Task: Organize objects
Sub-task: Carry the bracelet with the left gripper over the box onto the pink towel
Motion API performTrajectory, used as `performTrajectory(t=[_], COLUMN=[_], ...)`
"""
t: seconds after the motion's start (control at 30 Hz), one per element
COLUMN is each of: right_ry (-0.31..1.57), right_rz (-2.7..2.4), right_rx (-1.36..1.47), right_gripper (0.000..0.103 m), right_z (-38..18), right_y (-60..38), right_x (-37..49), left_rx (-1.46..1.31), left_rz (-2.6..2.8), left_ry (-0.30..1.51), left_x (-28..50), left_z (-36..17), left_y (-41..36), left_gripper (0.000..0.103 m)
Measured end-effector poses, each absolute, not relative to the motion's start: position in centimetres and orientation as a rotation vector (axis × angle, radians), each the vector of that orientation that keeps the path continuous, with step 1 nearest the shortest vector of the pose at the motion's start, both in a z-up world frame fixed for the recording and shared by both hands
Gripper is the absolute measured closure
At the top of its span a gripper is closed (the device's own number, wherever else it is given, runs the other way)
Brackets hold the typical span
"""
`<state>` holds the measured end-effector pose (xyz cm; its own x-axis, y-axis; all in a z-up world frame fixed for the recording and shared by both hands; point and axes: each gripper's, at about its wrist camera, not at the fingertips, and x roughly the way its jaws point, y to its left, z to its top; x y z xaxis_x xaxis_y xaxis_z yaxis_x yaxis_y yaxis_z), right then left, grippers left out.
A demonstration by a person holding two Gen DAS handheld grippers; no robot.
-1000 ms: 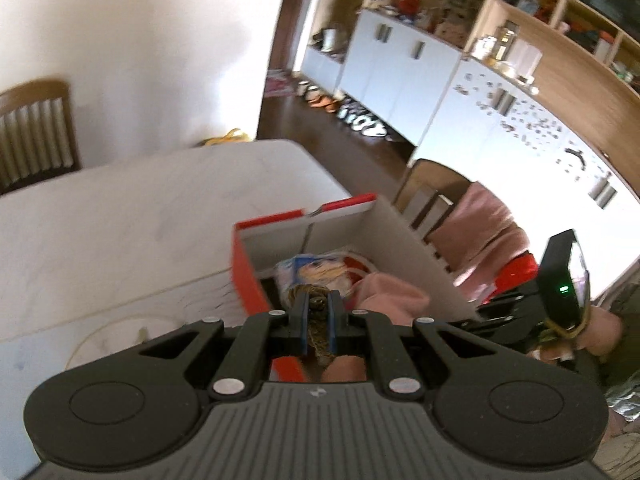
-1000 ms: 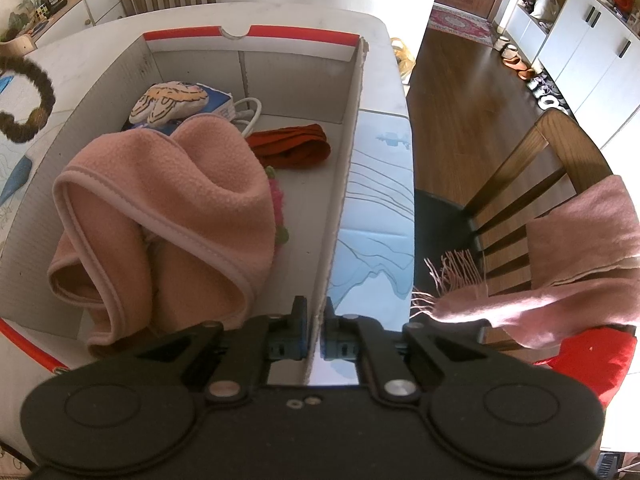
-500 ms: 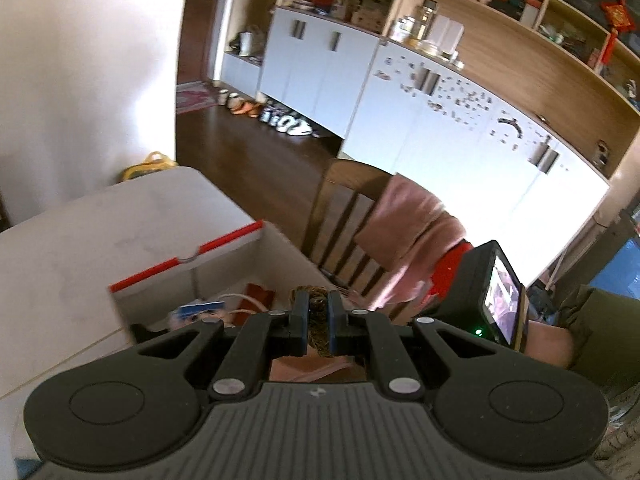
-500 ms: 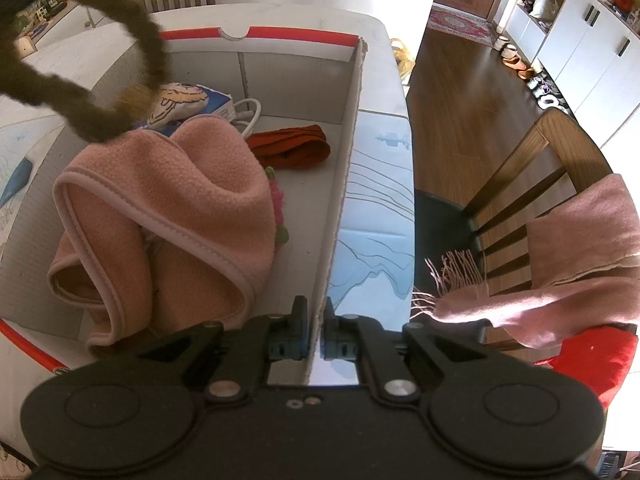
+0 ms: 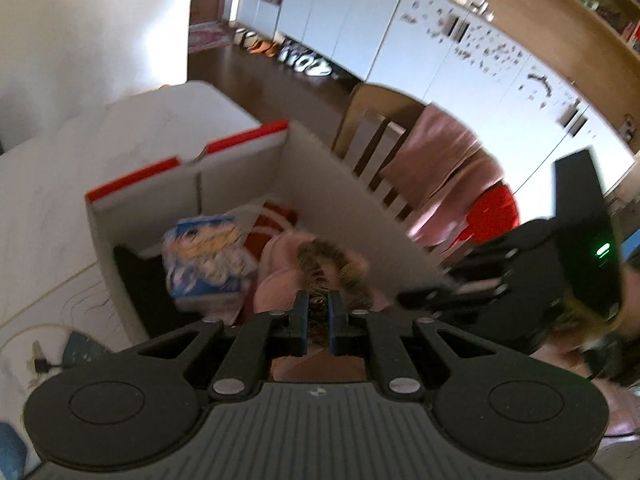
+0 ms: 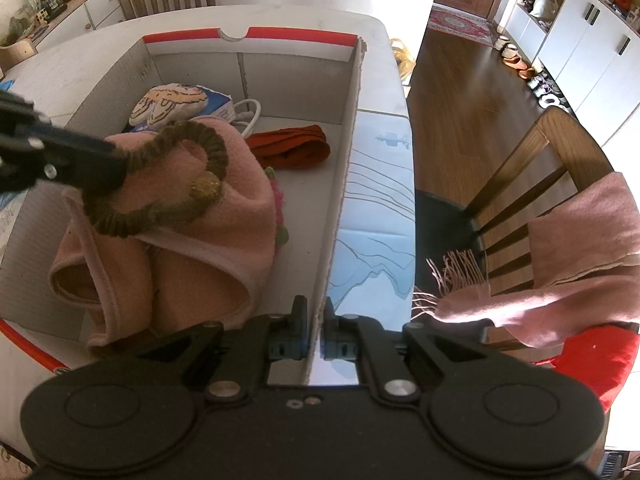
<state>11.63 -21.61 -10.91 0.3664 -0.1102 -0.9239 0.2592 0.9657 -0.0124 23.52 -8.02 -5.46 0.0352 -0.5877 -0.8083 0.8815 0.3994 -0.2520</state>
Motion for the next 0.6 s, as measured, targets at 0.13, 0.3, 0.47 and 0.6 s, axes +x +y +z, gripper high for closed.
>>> performTrajectory(t=[0.13,0.3,0.47,0.6], right_ry=[1.175,1.176,1.178,1.179], right_rz=[-0.239,-0.239,-0.239,-0.239], right_rx=[0.141,0.139,0.139,0.139], right_gripper=[0.098,0.098,0.098,0.098], right_z=[-11.0,-11.0,-11.1,-11.1], right_y=[-21.6,-21.6,-21.6,-21.7], right_x=[11.7,11.6,11.7,11.7], left_rx=[0.382,0.389,0.388,0.389], left_rz=[-1.144,-1.121,-1.117,-1.110], left_ry=[1.037,1.059,1.071,1.065], left_x=[23.8,23.9,23.7,23.6], left_z=[-6.6,-7.6,-8.0,-7.9], left_y=[-7.3,-6.7,-6.3,-5.9], left_gripper=[0.095,0.095,0.094,0.091])
